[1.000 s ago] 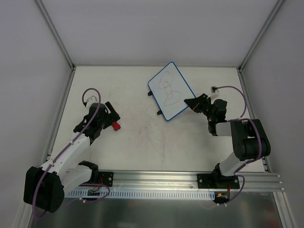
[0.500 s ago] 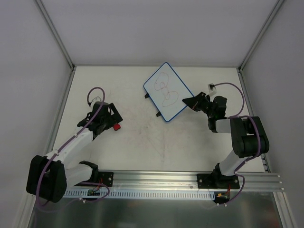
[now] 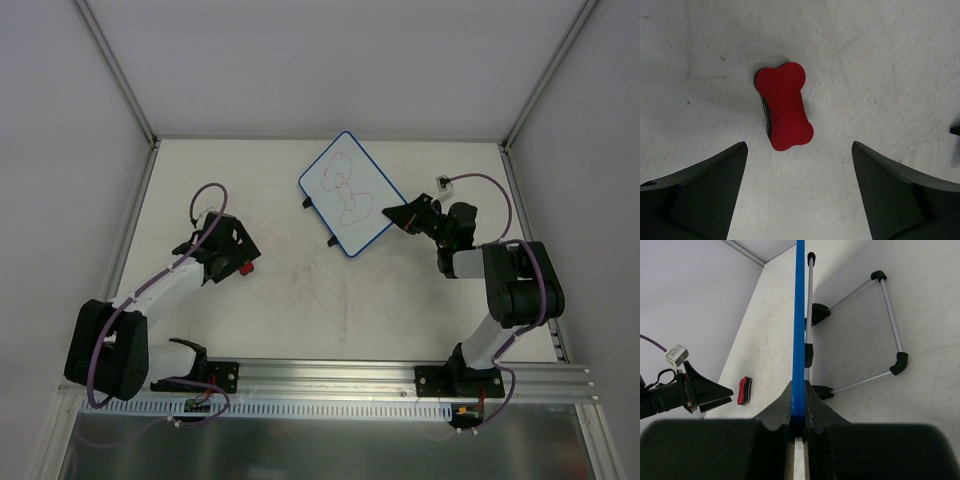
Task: Erase the whiteboard
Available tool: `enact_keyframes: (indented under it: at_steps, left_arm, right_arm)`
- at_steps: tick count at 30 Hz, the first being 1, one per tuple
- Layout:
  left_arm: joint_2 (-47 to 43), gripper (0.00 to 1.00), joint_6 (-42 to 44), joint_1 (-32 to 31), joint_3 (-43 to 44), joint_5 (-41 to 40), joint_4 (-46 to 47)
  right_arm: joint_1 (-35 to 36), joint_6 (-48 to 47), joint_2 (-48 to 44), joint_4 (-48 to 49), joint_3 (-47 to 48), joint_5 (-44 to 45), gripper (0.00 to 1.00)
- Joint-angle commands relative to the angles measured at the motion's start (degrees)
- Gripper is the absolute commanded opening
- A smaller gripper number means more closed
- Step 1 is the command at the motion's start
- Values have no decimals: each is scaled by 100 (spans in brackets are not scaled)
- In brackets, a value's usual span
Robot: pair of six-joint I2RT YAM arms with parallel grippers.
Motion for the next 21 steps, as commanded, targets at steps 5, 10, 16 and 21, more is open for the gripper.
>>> enact_keyframes:
  at_steps: [5,10,16,21]
  left_arm:
    - [365,86,-881,-45,326,-69,-380]
    - [848,75,-794,-45,607,-96,-459]
    - [1060,70,-829,16,765,-236,-564]
    - [1245,70,-802,218,836,-79,-600]
  right_arm:
    - [105,45,44,185,45,-570,0]
    - [97,81,44,239,36,-561,0]
    - [97,142,17,309,19,-570,0]
    - [97,256,87,484,19,-631,0]
